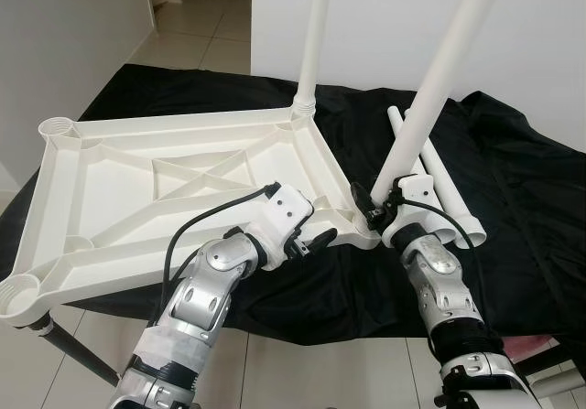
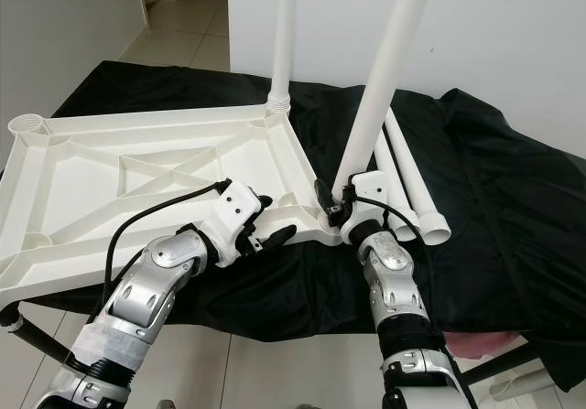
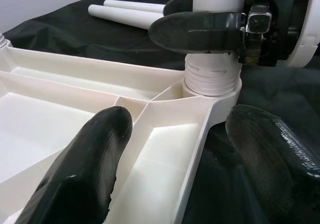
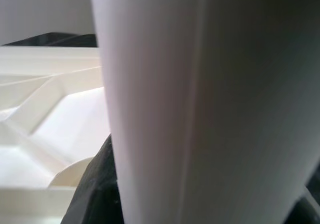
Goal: Building children table
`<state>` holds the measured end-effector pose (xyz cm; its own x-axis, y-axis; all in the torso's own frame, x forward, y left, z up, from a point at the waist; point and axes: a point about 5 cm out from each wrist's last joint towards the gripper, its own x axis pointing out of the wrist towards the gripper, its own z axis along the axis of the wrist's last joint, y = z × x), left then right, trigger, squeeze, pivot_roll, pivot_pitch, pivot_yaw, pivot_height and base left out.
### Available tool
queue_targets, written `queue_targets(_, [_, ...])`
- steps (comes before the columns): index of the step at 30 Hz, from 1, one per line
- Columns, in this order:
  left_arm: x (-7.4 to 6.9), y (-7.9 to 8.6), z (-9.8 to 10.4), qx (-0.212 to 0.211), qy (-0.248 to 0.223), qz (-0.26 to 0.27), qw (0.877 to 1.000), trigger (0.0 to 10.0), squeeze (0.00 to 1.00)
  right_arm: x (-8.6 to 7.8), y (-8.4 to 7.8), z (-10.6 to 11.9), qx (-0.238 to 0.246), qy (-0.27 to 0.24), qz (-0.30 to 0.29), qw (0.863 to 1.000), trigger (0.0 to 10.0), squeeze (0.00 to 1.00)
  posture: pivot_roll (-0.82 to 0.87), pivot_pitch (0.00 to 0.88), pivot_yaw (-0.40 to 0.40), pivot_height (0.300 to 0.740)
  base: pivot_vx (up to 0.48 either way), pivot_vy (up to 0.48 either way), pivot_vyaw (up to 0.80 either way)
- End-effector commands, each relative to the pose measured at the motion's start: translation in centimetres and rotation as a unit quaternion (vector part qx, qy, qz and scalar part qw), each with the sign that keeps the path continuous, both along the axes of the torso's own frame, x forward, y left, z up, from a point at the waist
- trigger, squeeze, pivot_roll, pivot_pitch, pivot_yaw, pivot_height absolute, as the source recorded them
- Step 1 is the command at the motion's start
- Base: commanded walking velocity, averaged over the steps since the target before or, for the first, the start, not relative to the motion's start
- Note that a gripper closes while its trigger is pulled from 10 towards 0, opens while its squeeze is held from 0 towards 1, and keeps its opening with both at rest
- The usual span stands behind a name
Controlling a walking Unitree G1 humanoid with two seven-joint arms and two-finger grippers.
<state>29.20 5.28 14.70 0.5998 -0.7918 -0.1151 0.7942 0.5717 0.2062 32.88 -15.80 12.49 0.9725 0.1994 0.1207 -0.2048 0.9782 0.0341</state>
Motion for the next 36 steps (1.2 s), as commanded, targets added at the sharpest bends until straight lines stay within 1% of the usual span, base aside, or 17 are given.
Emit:
queue_targets(1, [0.6, 0.2, 0.1, -0.008, -0.011, 0.047, 0.999, 10.0, 0.00, -0.5, -0.9, -1.2, 0.014, 0.036, -0.071, 0.997, 10.0, 0.00, -0.02, 0.000, -0.073, 0.740, 0.000, 0.000, 0.00])
queue_targets(2, [0.6, 0.3, 0.1, -0.009, -0.011, 0.048, 0.999, 10.0, 0.00, -0.7, -0.8, -1.1, 0.017, 0.035, -0.090, 0.995, 10.0, 0.00, -0.02, 0.000, -0.073, 0.740, 0.000, 0.000, 0.00])
queue_targets(3, [0.6, 0.3, 0.1, -0.009, -0.011, 0.048, 0.999, 10.0, 0.00, -0.7, -0.8, -1.1, 0.017, 0.035, -0.090, 0.995, 10.0, 0.00, -0.02, 0.000, -0.073, 0.740, 0.000, 0.000, 0.00])
queue_targets(5, [0.8, 0.4, 0.1, -0.011, -0.011, 0.052, 0.999, 10.0, 0.00, -1.1, -1.1, -0.8, 0.032, 0.032, -0.180, 0.983, 10.0, 0.00, -0.02, 0.000, -0.078, 0.740, 0.000, 0.000, 0.00])
queue_targets(6, [0.8, 0.4, 0.1, -0.011, -0.011, 0.052, 0.999, 10.0, 0.00, -1.1, -1.1, -0.8, 0.032, 0.032, -0.180, 0.983, 10.0, 0.00, -0.02, 0.000, -0.078, 0.740, 0.000, 0.000, 0.00])
queue_targets(8, [1.0, 0.4, 0.2, -0.015, -0.010, 0.055, 0.998, 10.0, 0.00, -1.5, -0.7, -0.9, 0.060, 0.042, -0.228, 0.971, 10.0, 0.00, -0.02, 0.000, -0.078, 0.740, 0.000, 0.000, 0.00])
queue_targets(10, [1.1, 0.4, 0.3, -0.017, -0.011, 0.057, 0.998, 10.0, 0.00, -1.7, 0.6, -1.0, 0.083, 0.051, -0.217, 0.971, 10.0, 0.00, -0.02, 0.000, -0.078, 0.740, 0.000, 0.000, 0.00])
queue_targets(12, [1.0, 0.3, 0.4, -0.018, -0.011, 0.056, 0.998, 10.0, 0.00, -1.5, 1.1, -1.0, 0.082, 0.050, -0.201, 0.975, 10.0, 0.00, -0.02, 0.000, -0.077, 0.740, 0.000, 0.000, 0.00])
queue_targets(18, [1.0, 0.2, 0.4, -0.020, -0.010, 0.055, 0.998, 10.0, 0.00, -1.4, 1.1, -0.4, 0.075, 0.033, -0.172, 0.982, 10.0, 0.00, -0.01, 0.000, -0.075, 0.740, 0.000, 0.000, 0.00])
queue_targets(21, [0.8, 0.3, 0.3, -0.020, -0.007, 0.054, 0.998, 10.0, 0.00, -1.6, 1.4, 0.0, 0.058, 0.019, -0.157, 0.986, 10.0, 0.00, -0.01, 0.000, -0.071, 0.740, 0.000, 0.000, 0.00])
queue_targets(26, [0.7, 0.3, 0.2, -0.018, -0.008, 0.050, 0.999, 10.0, 0.00, -1.8, 1.9, 0.0, 0.053, 0.020, -0.139, 0.989, 10.0, 0.00, 0.00, 0.000, -0.075, 0.740, 0.000, 0.000, 0.00])
queue_targets(27, [0.7, 0.3, 0.3, -0.017, -0.010, 0.049, 0.999, 10.0, 0.00, -1.8, 2.0, 0.0, 0.055, 0.019, -0.135, 0.989, 10.0, 0.41, 0.00, 0.000, -0.079, 0.740, 0.000, 0.000, 0.00])
queue_targets(28, [0.7, 0.3, 0.3, -0.017, -0.010, 0.049, 0.999, 10.0, 0.00, -1.8, 2.0, 0.0, 0.055, 0.019, -0.135, 0.989, 10.0, 0.41, 0.00, 0.000, -0.079, 0.740, 0.000, 0.000, 0.00])
queue_targets(29, [0.7, 0.3, 0.3, -0.016, -0.011, 0.050, 0.999, 10.0, 0.00, -1.9, 2.0, 0.0, 0.058, 0.018, -0.134, 0.989, 10.0, 1.00, 0.00, 0.000, -0.079, 0.740, 0.000, 0.000, 0.00])
queue_targets(30, [0.7, 0.4, 0.3, -0.017, -0.012, 0.052, 0.998, 10.0, 0.00, -1.9, 2.1, 0.2, 0.061, 0.012, -0.116, 0.991, 10.0, 1.00, 0.01, 0.000, -0.081, 0.740, 0.000, 0.000, 0.00])
queue_targets(33, [0.7, 0.6, 0.4, -0.017, -0.012, 0.054, 0.998, 10.0, 0.00, -1.8, 2.0, 0.3, 0.068, 0.008, -0.100, 0.993, 10.0, 1.00, 0.01, 0.000, -0.081, 0.740, 0.000, 0.000, 0.00])
queue_targets(36, [0.5, 0.7, 0.3, -0.016, -0.010, 0.056, 0.998, 10.0, 0.00, -1.7, 1.4, 0.4, 0.061, -0.006, -0.074, 0.995, 10.0, 1.00, 0.02, 0.000, -0.082, 0.740, 0.000, 0.000, 0.00])
